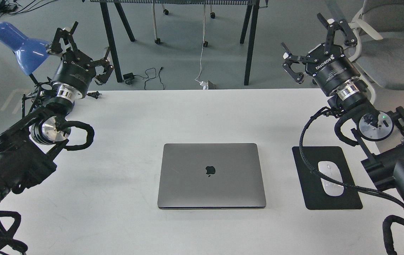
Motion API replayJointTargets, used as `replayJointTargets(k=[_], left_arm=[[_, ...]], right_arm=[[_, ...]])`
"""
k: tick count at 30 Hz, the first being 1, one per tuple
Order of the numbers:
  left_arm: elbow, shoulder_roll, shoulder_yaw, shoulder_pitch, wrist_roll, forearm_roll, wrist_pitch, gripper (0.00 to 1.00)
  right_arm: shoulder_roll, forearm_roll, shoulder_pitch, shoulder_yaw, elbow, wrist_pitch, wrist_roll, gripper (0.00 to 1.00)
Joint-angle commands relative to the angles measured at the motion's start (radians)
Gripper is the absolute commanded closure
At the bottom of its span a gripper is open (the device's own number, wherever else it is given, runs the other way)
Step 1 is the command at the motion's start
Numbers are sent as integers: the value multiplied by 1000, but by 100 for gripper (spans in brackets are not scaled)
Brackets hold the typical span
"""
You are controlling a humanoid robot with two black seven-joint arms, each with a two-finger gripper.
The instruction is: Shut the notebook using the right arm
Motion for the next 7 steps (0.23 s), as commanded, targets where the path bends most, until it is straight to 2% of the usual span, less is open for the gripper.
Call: replayJointTargets(k=[1, 7], left_arm=[[0, 0, 0, 0, 0, 0, 0, 0], [0, 0, 0, 0, 0, 0, 0, 0]], right_arm=[[1, 0, -2, 2, 4, 0, 3, 0], [4, 0, -5, -4, 4, 0, 5, 0]])
